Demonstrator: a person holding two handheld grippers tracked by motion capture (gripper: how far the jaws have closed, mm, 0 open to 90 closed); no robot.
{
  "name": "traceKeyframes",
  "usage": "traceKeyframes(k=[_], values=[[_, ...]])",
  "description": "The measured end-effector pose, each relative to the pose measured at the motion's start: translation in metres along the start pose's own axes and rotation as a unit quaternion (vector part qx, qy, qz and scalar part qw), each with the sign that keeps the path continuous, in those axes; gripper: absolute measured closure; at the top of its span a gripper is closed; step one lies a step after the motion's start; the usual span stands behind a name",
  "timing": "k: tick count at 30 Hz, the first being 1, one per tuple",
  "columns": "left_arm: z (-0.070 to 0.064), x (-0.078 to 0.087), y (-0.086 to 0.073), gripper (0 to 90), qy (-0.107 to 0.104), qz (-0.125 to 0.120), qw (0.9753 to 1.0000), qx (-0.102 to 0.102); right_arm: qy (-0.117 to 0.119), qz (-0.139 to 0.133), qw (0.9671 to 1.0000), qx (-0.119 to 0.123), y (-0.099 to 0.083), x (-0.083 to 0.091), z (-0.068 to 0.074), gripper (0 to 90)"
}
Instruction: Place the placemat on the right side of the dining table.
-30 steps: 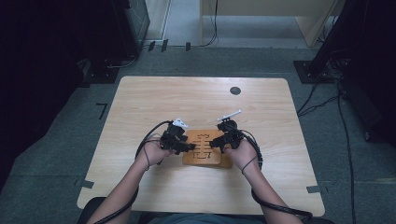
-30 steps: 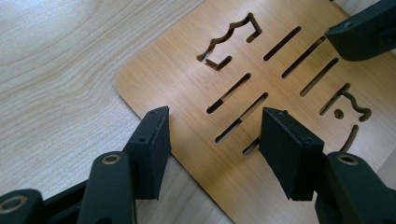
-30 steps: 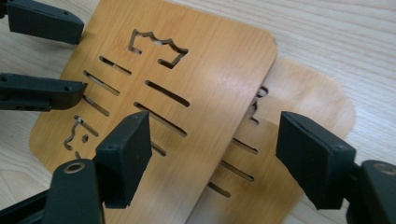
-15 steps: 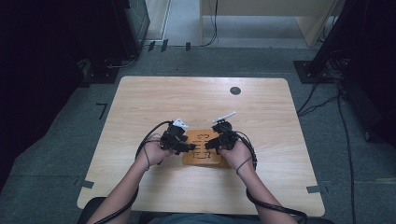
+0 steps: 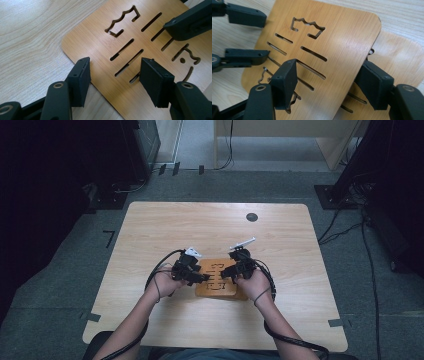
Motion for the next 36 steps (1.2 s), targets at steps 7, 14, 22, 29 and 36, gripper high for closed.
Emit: traceKeyframes(k=[7,14,22,29,36], values=[[0.002,0.001,0.001,39.6,-0.014,-0.002,0.9996,0.024,0.007,-0.006,1.0,-0.004,0.006,0.011,0.005,36.1],[0.005,0.006,0.002,39.2,-0.017,-0.007,0.9991,0.038,0.022,-0.015,0.9996,-0.002,0.014,0.024,0.014,37.6],[0.009,0.01,0.003,37.3,-0.016,-0.01,0.9991,0.039,0.025,-0.021,0.9994,0.008,0.021,0.035,0.024,37.8],[0.009,0.013,0.006,41.0,-0.026,-0.017,0.9982,0.052,0.035,-0.023,0.9991,-0.003,0.027,0.047,0.032,39.6],[0.007,0.015,0.01,41.4,-0.035,-0.027,0.9972,0.06,0.042,-0.025,0.9988,0.001,0.035,0.059,0.047,41.1]])
Point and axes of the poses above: each handheld gripper's, and its own axes: x roughly backward along the jaws, y roughly out of its top, z roughly to its left, the point moved 5 cm from there along -x, roughly forward along the jaws, and after that the axes turned 2 degrees about -y, right-handed, at the moved point
